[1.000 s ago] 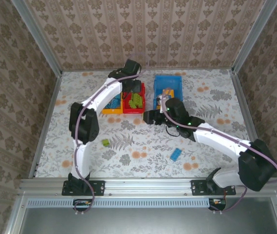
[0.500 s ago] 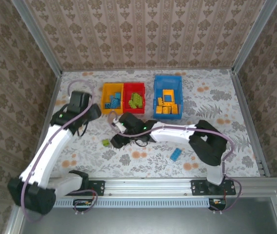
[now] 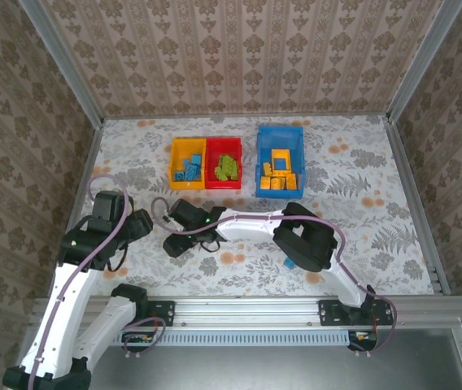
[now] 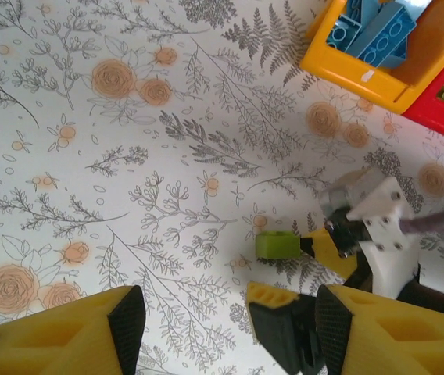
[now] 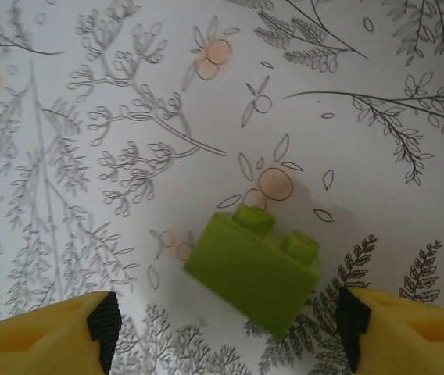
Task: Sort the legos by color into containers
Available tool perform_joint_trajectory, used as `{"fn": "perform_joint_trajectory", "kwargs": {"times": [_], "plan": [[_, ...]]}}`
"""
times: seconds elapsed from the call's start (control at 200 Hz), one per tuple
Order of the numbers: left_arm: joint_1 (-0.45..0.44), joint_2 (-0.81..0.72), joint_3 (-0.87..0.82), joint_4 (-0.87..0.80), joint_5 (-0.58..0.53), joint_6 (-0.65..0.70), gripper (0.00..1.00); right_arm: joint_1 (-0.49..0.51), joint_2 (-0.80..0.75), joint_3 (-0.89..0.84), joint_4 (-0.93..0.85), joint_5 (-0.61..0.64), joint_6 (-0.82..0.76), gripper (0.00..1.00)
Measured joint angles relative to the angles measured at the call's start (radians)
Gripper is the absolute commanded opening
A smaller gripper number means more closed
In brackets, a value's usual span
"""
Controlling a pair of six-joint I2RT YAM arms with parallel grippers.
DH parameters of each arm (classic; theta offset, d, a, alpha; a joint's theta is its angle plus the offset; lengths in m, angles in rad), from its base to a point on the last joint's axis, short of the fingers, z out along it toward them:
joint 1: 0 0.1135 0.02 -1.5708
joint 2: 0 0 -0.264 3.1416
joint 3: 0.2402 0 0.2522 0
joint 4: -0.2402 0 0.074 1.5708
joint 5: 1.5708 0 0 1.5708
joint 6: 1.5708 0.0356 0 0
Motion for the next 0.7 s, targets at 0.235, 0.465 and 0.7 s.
{"fn": "perform_joint_trajectory", "kwargs": {"times": [0.235,0.465,0.7], "plan": [[0.0,-0.01,0.0,-0.031,0.014,0.002,0.62,-0.001,0.071,0.111,-0.05,0.032,0.041,0.51],[0.0,-0.011,-0.002,-0.023,0.044,0.016,0.62,-0.003,0.074,0.122,-0.045,0.059,0.056,0.35],[-0.049,0.045,-0.006,0.096,0.148,0.056,0.63,-0.068,-0.069,0.019,-0.061,0.125,0.052,0.34]]}}
